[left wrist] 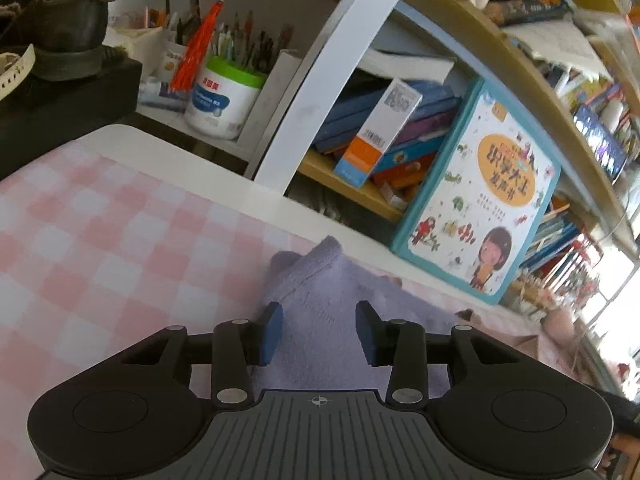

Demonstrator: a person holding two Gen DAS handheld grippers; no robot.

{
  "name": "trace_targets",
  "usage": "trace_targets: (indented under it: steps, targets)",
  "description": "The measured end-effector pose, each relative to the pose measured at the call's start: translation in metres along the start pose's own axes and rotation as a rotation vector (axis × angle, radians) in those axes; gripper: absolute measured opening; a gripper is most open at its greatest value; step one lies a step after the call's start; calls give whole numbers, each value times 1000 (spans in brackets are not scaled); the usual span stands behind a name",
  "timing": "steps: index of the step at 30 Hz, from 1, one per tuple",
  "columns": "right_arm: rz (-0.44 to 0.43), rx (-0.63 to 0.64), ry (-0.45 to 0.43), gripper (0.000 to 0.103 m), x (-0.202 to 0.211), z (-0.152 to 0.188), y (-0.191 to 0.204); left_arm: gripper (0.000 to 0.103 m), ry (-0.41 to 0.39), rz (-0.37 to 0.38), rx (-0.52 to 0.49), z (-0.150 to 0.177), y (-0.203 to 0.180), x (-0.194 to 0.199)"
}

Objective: Fold clothes
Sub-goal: 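Open both grippers and release the folded hem onto the sweater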

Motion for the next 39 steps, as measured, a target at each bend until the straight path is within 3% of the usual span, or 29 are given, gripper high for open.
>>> trace_targets:
  steps: [4, 12, 16, 21, 26, 29, 33, 39]
  targets:
    - [23, 15, -9, 10, 3, 2, 3, 42, -12, 28, -5, -1, -3, 4]
    - [22, 133, -19, 11, 4, 0, 24, 42, 2, 23, -111, 10, -19, 6]
    - [8, 169, -5, 11, 1, 1, 30, 50, 47, -26, -205, 21, -22, -4]
    - [-13, 169, 18, 11, -3, 4, 28, 56, 24, -74, -351, 35, -34, -5]
    - [8, 223, 26, 16, -4, 4, 37, 57, 28, -68, -347, 34, -32, -4]
    - [8, 262, 27, 25, -4, 4, 43, 59, 34, -77, -377, 37, -37, -6]
    - [21, 324, 23, 36, 1, 6, 55, 79, 49, -94, -440, 44, -45, -10]
    - [-26, 335, 11, 45, 25, 19, 59, 88, 17, -194, -572, 59, -60, -14]
Point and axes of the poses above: each gripper's, at about its wrist camera, not at the fingertips, and x roughly against the way its jaws point, y to its left, z to its underside, the point moved 2 cm from there along -x, roughly the way its jaws point, and after that the axes turned 15 degrees about x, right-handed, at the moved point
